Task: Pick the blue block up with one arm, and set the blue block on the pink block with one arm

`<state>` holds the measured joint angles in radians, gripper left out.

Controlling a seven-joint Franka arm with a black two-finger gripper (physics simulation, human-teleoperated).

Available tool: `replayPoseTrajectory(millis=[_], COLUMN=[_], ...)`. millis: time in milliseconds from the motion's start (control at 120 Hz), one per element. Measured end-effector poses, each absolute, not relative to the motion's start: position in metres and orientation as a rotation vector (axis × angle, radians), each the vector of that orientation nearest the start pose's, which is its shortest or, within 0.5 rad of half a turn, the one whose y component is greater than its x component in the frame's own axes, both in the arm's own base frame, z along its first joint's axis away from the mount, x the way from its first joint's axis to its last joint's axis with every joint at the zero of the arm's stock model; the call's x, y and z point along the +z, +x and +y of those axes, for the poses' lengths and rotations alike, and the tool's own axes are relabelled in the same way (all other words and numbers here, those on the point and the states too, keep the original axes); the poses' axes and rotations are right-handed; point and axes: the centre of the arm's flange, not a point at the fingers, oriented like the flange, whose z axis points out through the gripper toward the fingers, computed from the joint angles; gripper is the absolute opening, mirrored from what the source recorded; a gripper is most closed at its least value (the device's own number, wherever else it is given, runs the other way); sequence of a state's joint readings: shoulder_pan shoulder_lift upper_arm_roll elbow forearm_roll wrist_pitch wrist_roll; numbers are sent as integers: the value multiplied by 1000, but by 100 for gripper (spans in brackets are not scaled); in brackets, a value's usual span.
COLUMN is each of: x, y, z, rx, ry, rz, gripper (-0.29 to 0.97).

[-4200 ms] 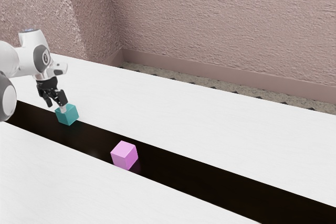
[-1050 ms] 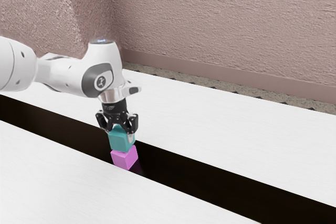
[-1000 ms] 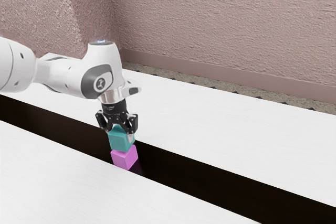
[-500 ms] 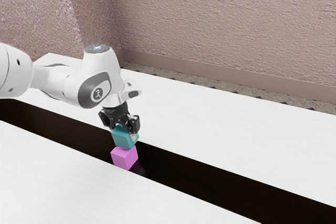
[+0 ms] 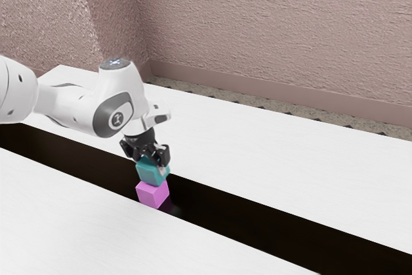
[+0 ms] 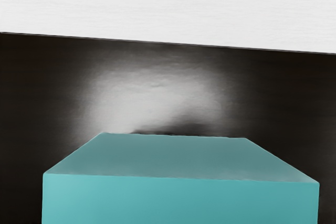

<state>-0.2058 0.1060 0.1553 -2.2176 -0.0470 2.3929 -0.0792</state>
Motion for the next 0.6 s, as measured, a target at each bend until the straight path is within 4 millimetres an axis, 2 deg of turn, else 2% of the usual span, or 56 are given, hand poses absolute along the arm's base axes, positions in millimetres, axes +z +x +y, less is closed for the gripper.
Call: replayPoseTrajectory(millis=[600], x=[334], y=[533], z=[-23], rx=[-24], ry=[-3165], rz=[-69], gripper=[34])
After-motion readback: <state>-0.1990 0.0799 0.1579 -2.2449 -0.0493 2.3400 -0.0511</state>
